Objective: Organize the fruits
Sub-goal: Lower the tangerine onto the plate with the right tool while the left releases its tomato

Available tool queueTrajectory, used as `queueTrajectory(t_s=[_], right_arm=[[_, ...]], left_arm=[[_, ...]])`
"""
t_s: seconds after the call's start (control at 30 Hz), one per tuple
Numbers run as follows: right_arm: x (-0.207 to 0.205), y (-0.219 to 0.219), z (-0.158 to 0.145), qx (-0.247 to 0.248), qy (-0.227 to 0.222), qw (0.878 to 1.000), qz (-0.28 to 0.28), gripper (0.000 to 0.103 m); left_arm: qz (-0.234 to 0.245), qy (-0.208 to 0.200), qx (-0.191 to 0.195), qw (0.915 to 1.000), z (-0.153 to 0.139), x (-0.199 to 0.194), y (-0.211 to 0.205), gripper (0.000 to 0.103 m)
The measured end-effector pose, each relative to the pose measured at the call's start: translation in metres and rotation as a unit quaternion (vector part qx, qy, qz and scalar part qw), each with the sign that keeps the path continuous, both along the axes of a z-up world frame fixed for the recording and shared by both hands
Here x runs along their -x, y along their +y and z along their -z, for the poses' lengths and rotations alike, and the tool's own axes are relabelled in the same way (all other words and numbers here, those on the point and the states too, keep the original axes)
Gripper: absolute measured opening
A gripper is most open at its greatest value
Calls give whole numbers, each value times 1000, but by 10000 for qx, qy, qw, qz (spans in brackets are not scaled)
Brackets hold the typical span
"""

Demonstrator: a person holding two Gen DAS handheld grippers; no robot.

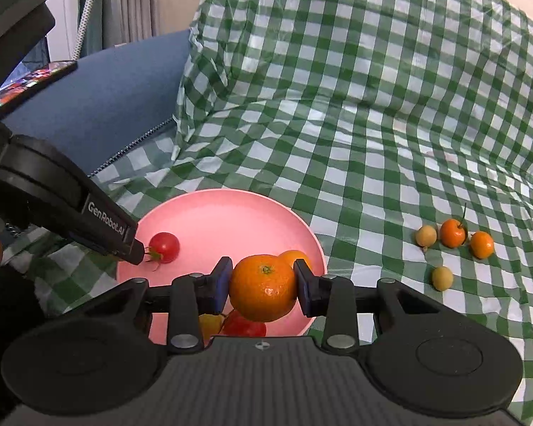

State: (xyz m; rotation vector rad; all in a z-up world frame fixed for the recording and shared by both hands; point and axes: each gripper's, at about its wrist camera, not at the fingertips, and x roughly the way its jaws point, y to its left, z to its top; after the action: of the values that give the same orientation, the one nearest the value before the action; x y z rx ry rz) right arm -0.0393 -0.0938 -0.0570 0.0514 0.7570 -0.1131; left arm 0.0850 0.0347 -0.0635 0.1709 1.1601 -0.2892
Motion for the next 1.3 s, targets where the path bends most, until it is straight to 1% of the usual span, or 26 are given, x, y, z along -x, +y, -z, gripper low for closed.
queueTrajectory(t_s=[0.27,0.47,0.53,0.57,0.63,0.67,0.7,0.73,0.77,0.8,0.87,0.97,1.07,1.13,1.2,1.3], right_arm=[[-18,-8,14,-97,177,9998,-38,39],[-24,-7,21,-147,252,9995,-85,39],[-26,-7,22,-165,277,9995,-73,39],[-27,-7,22,-149,270,9995,-44,40],[-26,-7,19,-69,176,9998,2,41],[-26,-7,17,-66,149,9999,-16,47],[-25,-6,16,-96,149,9998,-40,50],[-25,-7,14,-120,141,9998,-45,55],[-23,-6,11,-130,123,9998,-32,60],[-21,-6,8,-130,119,9998,-20,63],[-13,-7,2,-155,191,9997,49,72],[7,-7,-9,-347,327,9987,169,77],[35,-3,-21,-466,360,9979,274,81],[55,2,-30,-445,289,9980,350,82],[72,9,-40,-406,230,9984,317,83],[88,15,-53,-254,77,9990,369,85]], left_arm=[[48,121,-102,9999,17,-12,-7,29],[97,169,-161,9997,23,-16,-11,29],[71,149,-127,9998,22,-16,-10,32],[98,134,-86,9998,21,-16,-10,37],[205,98,20,9997,17,-15,-10,51],[263,79,88,9996,14,-14,-10,69],[250,35,60,9997,11,-12,-10,95],[188,-78,8,9998,7,-9,-10,102],[127,-248,-6,9996,2,-4,-8,103],[164,-328,6,9993,-2,0,-6,103],[358,-316,42,9989,-9,10,-3,103],[346,-375,-94,9987,-16,31,9,103],[146,-526,-187,9983,-25,57,24,103],[49,-725,-218,9971,-32,78,31,103],[94,-839,-208,9962,-41,96,36,103],[68,-942,-147,9954,-52,107,42,103]])
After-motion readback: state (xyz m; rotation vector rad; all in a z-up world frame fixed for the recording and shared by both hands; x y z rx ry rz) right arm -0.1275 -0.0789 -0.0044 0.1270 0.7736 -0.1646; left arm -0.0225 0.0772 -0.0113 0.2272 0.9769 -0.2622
